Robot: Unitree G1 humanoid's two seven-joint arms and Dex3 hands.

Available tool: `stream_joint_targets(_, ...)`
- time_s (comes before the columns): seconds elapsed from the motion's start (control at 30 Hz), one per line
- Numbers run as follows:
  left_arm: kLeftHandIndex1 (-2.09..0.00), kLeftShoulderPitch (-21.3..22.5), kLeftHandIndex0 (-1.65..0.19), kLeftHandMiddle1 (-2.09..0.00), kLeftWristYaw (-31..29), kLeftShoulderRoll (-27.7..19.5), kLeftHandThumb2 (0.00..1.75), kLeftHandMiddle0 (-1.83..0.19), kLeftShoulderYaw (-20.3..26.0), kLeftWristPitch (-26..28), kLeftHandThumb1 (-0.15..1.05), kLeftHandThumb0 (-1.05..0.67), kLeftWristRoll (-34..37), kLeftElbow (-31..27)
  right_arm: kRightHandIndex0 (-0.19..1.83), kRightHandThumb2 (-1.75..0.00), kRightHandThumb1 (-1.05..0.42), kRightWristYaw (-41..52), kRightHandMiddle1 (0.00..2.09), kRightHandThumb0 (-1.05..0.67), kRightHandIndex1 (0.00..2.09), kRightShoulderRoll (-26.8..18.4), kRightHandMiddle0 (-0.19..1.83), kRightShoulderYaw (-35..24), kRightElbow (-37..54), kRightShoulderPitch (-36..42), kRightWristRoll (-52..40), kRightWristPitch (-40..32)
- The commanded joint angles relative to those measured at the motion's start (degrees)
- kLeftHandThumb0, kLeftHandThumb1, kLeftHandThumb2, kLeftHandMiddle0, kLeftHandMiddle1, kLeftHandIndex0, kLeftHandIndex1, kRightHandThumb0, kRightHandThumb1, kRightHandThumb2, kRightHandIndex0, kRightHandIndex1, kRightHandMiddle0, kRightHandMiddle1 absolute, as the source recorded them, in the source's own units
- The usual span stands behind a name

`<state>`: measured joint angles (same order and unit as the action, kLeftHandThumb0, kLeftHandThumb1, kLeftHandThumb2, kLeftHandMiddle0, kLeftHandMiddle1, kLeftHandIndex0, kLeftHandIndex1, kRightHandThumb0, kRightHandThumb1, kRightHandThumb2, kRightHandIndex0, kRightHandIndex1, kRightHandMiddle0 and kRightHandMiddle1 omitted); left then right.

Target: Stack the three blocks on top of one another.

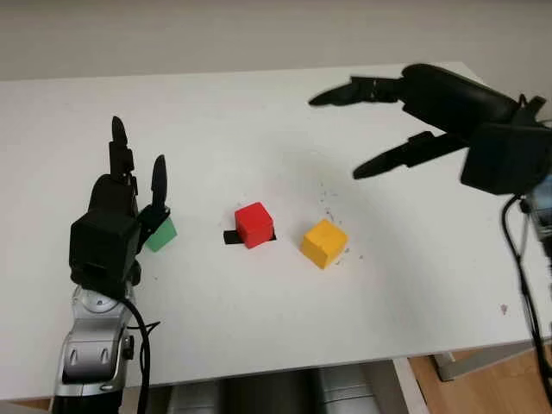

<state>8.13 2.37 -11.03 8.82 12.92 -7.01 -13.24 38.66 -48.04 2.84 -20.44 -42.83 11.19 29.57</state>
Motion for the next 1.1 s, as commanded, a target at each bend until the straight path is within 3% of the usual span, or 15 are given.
stream_joint_targets(0.0,-0.01,0.4,0.19,0.0,-0.2,-0.4,0.68,0.19,-0.2,-0.1,1.05,-0.76,-0.1,-0.7,0.4,-0.06,-0.86,1.0,0.17,-0.53,0.09,-2.5,0.5,-0.6,1.3,1.4,-0.4,2.6)
stream_joint_targets(0.3,-0.01,0.6,0.19,0.0,-0.5,-0.6,0.7,0.19,-0.5,-0.6,1.05,-0.75,-0.5,-0.3,0.31,-0.06,-0.88,1.9,0.1,-0.52,0.03,-5.9,0.48,2.2,2.5,3.0,5.6,12.0)
stream_joint_targets(0.57,-0.01,0.2,0.19,0.0,-0.4,-0.4,0.69,0.19,-0.3,0.0,1.05,-0.76,-0.6,-1.1,0.26,-0.06,-0.88,-3.5,0.09,-0.55,0.03,-2.4,0.49,5.2,-0.5,3.3,9.9,17.6)
stream_joint_targets(0.77,-0.02,0.0,0.19,0.0,-0.1,-0.2,0.68,0.19,0.0,0.6,1.05,-0.77,-0.5,-1.4,0.23,-0.06,-0.9,-10.7,0.08,-0.55,0.03,1.6,0.5,7.4,-8.4,2.2,13.4,23.0)
stream_joint_targets(1.07,-0.02,-0.2,0.19,0.0,-0.2,-0.3,0.66,0.19,-0.1,1.0,1.05,-0.77,-0.4,-2.0,0.18,-0.06,-0.93,-17.9,0.07,-0.66,0.03,4.5,0.49,10.4,-13.8,0.3,19.4,25.3)
